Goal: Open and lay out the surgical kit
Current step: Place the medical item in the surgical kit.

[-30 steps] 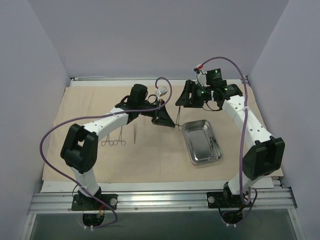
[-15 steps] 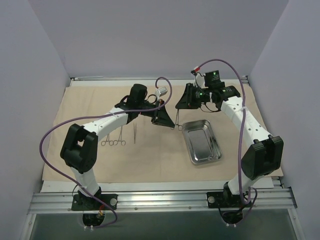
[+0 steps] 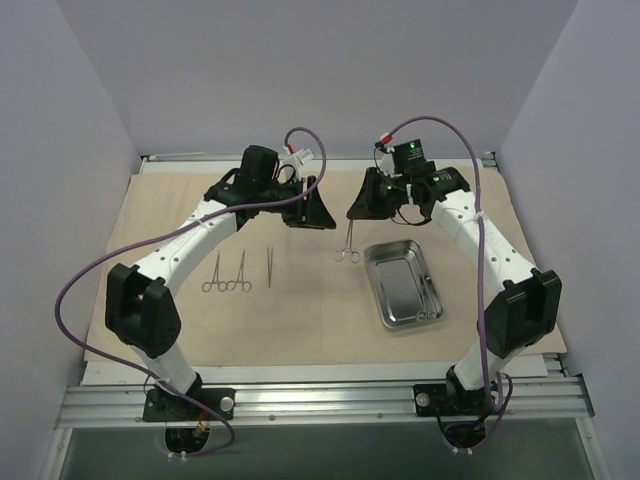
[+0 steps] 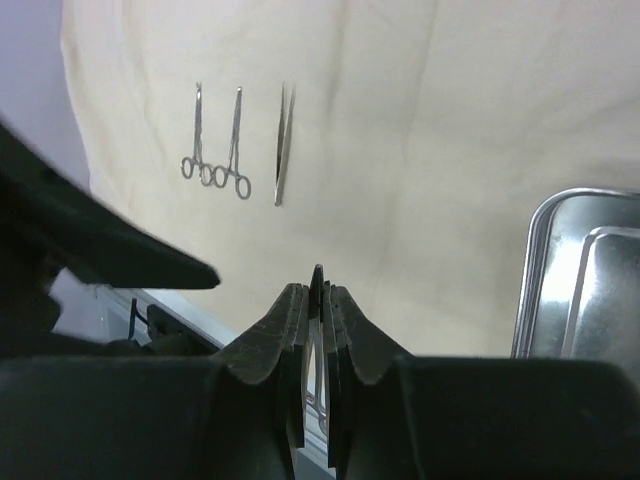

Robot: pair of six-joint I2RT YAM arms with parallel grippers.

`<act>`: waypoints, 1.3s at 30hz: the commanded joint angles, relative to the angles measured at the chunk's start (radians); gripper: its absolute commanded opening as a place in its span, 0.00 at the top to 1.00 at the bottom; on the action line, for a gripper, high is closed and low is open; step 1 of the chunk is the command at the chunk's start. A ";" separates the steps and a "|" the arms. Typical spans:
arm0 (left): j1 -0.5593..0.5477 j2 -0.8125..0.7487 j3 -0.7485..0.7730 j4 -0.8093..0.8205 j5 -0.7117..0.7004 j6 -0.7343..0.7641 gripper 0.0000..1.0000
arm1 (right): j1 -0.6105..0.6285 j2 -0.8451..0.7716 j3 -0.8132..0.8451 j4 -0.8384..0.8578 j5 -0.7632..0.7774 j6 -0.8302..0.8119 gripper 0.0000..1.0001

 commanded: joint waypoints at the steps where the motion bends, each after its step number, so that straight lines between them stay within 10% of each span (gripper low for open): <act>1: -0.038 -0.065 0.126 -0.141 -0.219 0.121 0.44 | 0.045 0.035 0.089 -0.111 0.161 0.117 1.00; 17: -0.267 -0.019 0.277 -0.341 -0.692 0.309 0.47 | 0.093 0.056 0.195 -0.208 0.363 0.292 1.00; 39: -0.290 0.007 0.186 -0.223 -0.683 0.304 0.44 | 0.105 0.046 0.180 -0.166 0.289 0.396 1.00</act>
